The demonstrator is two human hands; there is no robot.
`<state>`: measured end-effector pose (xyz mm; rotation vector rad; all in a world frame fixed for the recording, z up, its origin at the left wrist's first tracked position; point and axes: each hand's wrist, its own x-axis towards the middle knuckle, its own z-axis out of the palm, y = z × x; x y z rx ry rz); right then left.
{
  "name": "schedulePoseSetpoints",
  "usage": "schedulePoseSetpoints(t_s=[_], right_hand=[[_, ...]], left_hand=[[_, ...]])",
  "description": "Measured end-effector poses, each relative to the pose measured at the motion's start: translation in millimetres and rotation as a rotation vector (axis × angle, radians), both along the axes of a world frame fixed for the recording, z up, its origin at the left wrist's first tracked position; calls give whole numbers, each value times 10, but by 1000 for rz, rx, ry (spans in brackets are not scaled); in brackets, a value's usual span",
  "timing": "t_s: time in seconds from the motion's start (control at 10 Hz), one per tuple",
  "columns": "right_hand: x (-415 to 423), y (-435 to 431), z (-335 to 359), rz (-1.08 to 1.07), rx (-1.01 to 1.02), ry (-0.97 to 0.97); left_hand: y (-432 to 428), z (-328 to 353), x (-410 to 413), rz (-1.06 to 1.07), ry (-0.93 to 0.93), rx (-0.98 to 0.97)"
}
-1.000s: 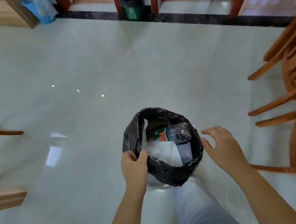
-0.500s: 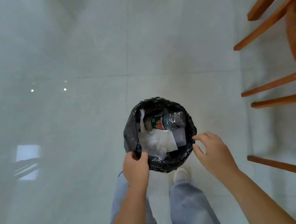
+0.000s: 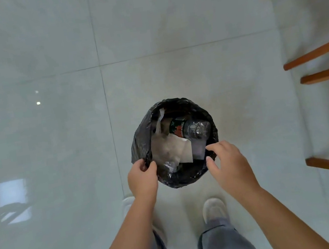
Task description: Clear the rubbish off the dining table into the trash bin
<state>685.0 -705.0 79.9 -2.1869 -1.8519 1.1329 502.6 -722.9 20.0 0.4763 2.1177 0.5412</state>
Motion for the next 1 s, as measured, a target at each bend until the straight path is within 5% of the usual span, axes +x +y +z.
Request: schedulePoseSetpoints(t_s=[0.6,1.0], right_hand=[[-36,-43,-703,37,-72,25],[-186,-19,-505,50,-46,44]], left_hand=[[-94,-837,19,126,-353,16],[-255,-610,-224,63,-320,-52]])
